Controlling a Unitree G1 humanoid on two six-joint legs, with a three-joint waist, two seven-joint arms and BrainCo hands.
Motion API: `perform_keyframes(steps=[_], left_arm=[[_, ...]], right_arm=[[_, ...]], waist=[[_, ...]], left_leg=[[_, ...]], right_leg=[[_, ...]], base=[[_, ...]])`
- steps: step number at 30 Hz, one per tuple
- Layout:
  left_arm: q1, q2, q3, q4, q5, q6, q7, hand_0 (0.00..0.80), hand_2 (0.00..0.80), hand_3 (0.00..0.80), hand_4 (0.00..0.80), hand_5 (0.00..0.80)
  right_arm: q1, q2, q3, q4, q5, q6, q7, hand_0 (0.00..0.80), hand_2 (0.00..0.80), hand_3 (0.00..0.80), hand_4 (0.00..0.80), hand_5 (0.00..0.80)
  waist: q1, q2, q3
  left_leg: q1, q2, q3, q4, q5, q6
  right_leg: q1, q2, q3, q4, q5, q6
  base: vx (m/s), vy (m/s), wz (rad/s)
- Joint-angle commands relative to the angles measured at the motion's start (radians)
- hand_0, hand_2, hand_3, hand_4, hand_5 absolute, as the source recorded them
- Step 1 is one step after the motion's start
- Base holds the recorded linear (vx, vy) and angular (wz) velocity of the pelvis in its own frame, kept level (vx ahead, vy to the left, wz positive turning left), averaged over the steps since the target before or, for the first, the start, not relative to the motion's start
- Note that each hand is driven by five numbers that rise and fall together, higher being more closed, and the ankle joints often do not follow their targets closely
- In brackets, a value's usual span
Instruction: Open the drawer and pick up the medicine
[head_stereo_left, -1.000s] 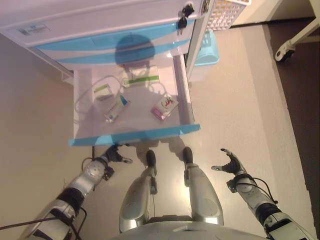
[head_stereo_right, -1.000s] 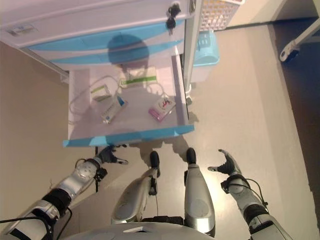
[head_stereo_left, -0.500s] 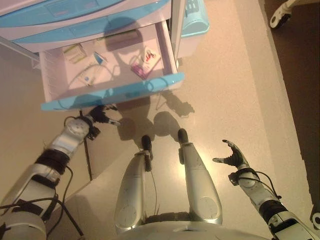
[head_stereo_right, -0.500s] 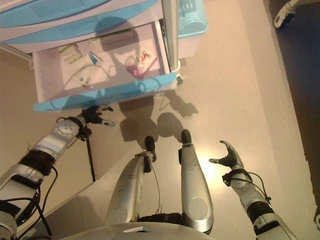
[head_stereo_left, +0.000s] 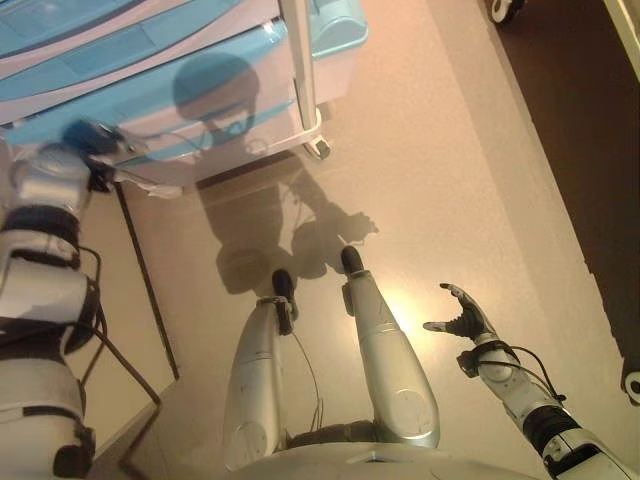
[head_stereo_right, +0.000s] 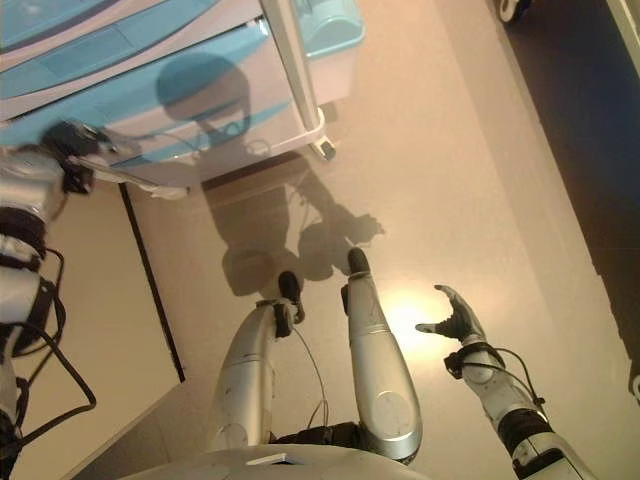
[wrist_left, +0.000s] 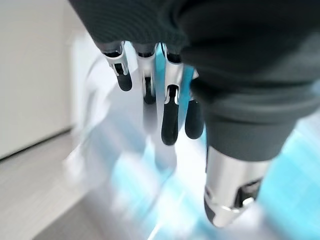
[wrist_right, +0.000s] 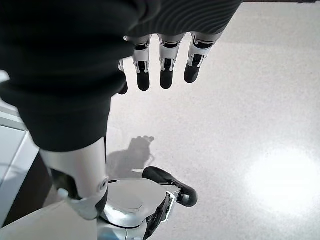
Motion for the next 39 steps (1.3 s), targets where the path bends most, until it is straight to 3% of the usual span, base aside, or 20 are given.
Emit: perform_keyframes(steps=[1, 5, 9, 12, 15, 20, 26, 30, 34, 39], left_arm=[[-0.049, 0.110, 0.078, -0.021, -0.018, -0.132, 0.197, 0.000, 0.000, 0.000, 0.000, 0.000], [0.012, 0.069, 0.103, -0.075, -0.029, -0.130, 0.154, 0.000, 0.000, 0.000, 0.000, 0.000], [0.147, 0.017, 0.140, -0.200, -0.103, -0.195, 0.081, 0.000, 0.000, 0.000, 0.000, 0.000], [0.306, -0.045, 0.198, -0.343, -0.190, -0.248, 0.035, 0.000, 0.000, 0.000, 0.000, 0.000], [0.562, -0.150, 0.255, -0.495, -0.208, -0.337, -0.035, 0.000, 0.000, 0.000, 0.000, 0.000], [0.877, -0.314, 0.305, -0.574, -0.192, -0.402, -0.134, 0.000, 0.000, 0.000, 0.000, 0.000], [1.079, -0.446, 0.343, -0.489, -0.127, -0.414, -0.121, 0.000, 0.000, 0.000, 0.000, 0.000], [1.153, -0.515, 0.317, -0.367, -0.031, -0.425, -0.136, 0.000, 0.000, 0.000, 0.000, 0.000], [1.207, -0.573, 0.335, -0.233, -0.069, -0.418, -0.187, 0.000, 0.000, 0.000, 0.000, 0.000], [1.203, -0.636, 0.345, -0.058, -0.095, -0.398, -0.255, 0.000, 0.000, 0.000, 0.000, 0.000]], right_arm=[[0.047, -0.001, 0.044, -0.015, 0.023, -0.045, -0.024, 0.000, 0.000, 0.000, 0.000, 0.000], [0.038, 0.011, 0.054, -0.018, 0.020, -0.041, -0.032, 0.000, 0.000, 0.000, 0.000, 0.000], [0.026, 0.035, 0.042, -0.027, 0.023, -0.027, -0.035, 0.000, 0.000, 0.000, 0.000, 0.000], [0.026, 0.057, 0.025, -0.019, 0.021, -0.025, -0.038, 0.000, 0.000, 0.000, 0.000, 0.000], [0.030, 0.086, -0.018, 0.003, 0.019, -0.023, -0.034, 0.000, 0.000, 0.000, 0.000, 0.000], [0.070, 0.108, -0.083, 0.029, 0.000, -0.024, 0.006, 0.000, 0.000, 0.000, 0.000, 0.000], [0.113, 0.135, -0.134, 0.117, -0.036, -0.044, 0.061, 0.000, 0.000, 0.000, 0.000, 0.000], [0.132, 0.168, -0.162, 0.198, -0.028, -0.037, 0.060, 0.000, 0.000, 0.000, 0.000, 0.000], [0.144, 0.211, -0.163, 0.262, -0.017, -0.062, 0.167, 0.000, 0.000, 0.000, 0.000, 0.000], [0.116, 0.275, -0.179, 0.396, 0.119, -0.011, 0.356, 0.000, 0.000, 0.000, 0.000, 0.000]], waist=[[-0.027, -0.023, -0.060], [-0.017, -0.026, -0.061], [0.007, -0.021, -0.061], [0.035, -0.015, -0.066], [0.083, -0.004, -0.083], [0.140, 0.004, -0.136], [0.179, 0.012, -0.241], [0.198, 0.011, -0.314], [0.215, -0.001, -0.381], [0.236, -0.023, -0.436]], left_leg=[[0.068, -0.066, 0.059, -0.038, -0.102, 0.122], [0.074, -0.067, 0.058, -0.064, -0.093, 0.123], [0.114, -0.068, 0.054, -0.114, -0.081, 0.124], [0.153, -0.073, 0.040, -0.149, -0.072, 0.121], [0.216, -0.083, 0.011, -0.201, -0.056, 0.113], [0.336, -0.095, -0.032, -0.301, -0.018, 0.093], [0.483, -0.087, -0.068, -0.458, 0.039, 0.062], [0.553, -0.077, -0.084, -0.543, 0.070, 0.045], [0.615, -0.071, -0.093, -0.622, 0.092, 0.032], [0.673, -0.062, -0.094, -0.701, 0.113, 0.020]], right_leg=[[0.036, 0.042, -0.012, -0.018, -0.038, -0.070], [0.035, 0.050, -0.011, -0.028, -0.033, -0.069], [0.064, 0.055, -0.009, -0.051, -0.031, -0.062], [0.108, 0.040, -0.021, -0.084, -0.025, -0.056], [0.187, 0.009, -0.049, -0.143, -0.014, -0.049], [0.336, -0.034, -0.099, -0.250, 0.005, -0.036], [0.518, -0.045, -0.147, -0.420, 0.038, -0.022], [0.595, -0.040, -0.166, -0.502, 0.062, -0.016], [0.663, -0.039, -0.187, -0.585, 0.088, -0.005], [0.723, -0.036, -0.220, -0.653, 0.105, 0.003]], base=[[-0.013, -0.008, -0.03], [-0.039, -0.012, 0.01], [-0.045, -0.054, 0.04], [-0.026, -0.091, 0.07], [0.015, -0.100, 0.01], [0.078, -0.085, 0.18], [0.095, -0.058, 0.28], [0.092, -0.054, 0.23], [0.033, -0.046, 0.20], [0.003, -0.051, 0.11]])
